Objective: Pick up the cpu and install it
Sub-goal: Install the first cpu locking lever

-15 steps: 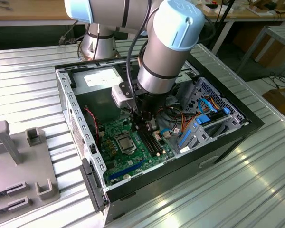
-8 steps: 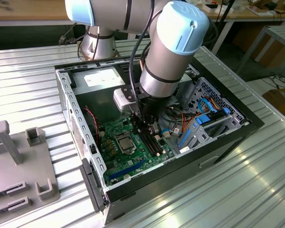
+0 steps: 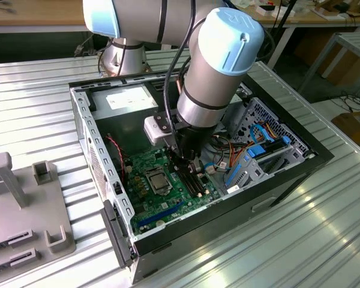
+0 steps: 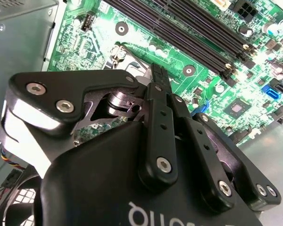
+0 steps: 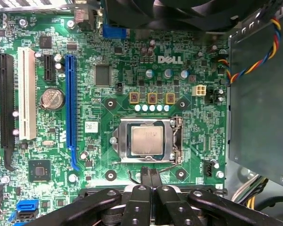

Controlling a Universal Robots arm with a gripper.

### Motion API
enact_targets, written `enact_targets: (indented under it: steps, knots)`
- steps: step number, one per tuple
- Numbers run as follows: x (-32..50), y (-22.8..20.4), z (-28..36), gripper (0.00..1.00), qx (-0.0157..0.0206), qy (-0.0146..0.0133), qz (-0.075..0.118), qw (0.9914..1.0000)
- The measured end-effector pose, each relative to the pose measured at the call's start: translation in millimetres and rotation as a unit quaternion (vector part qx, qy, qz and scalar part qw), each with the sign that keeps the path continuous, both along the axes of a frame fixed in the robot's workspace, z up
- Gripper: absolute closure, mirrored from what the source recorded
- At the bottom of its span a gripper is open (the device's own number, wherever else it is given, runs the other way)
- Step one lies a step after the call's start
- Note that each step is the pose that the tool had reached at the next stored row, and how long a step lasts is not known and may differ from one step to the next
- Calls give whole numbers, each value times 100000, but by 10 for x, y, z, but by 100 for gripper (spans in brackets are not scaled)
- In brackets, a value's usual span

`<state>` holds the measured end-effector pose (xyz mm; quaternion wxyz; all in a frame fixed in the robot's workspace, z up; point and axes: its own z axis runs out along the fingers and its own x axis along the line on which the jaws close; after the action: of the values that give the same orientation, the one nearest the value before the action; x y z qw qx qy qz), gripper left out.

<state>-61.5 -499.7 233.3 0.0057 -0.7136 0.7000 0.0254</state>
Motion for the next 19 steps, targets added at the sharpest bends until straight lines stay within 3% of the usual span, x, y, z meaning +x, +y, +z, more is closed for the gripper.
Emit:
enact_targets:
  steps: [8,19]
  knots:
    - [0,-46,-28,89,-197,0,8,100000]
    - [-1,-95,-119,89,-488,1,27,99999]
